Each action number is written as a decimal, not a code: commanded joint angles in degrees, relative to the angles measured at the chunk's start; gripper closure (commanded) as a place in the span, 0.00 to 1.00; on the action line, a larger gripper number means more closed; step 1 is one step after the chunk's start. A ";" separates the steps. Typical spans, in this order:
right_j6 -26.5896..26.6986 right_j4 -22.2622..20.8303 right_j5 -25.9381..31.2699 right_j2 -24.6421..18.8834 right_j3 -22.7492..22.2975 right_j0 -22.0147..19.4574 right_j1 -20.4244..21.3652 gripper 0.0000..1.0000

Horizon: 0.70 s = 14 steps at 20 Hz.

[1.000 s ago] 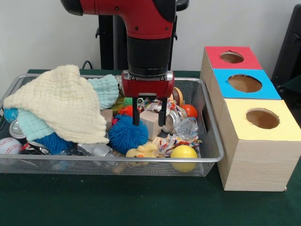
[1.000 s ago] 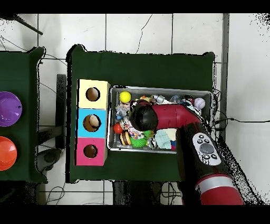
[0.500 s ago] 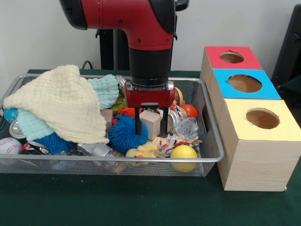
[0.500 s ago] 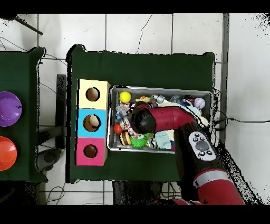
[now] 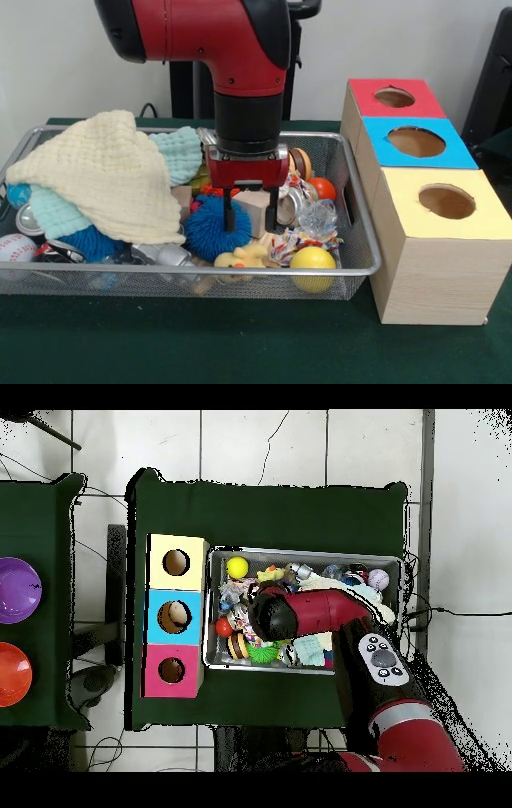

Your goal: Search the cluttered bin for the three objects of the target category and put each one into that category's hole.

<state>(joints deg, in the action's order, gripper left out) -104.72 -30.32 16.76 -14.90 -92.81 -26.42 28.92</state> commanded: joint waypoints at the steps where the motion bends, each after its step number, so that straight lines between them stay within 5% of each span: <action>1: 5.59 -4.57 0.47 -4.58 -0.09 -3.03 -2.09 0.00; 14: 3.72 -7.77 -2.56 -5.76 0.35 -3.94 -2.26 0.00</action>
<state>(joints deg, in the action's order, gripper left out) -104.72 -33.76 16.76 -16.37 -92.80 -29.63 28.92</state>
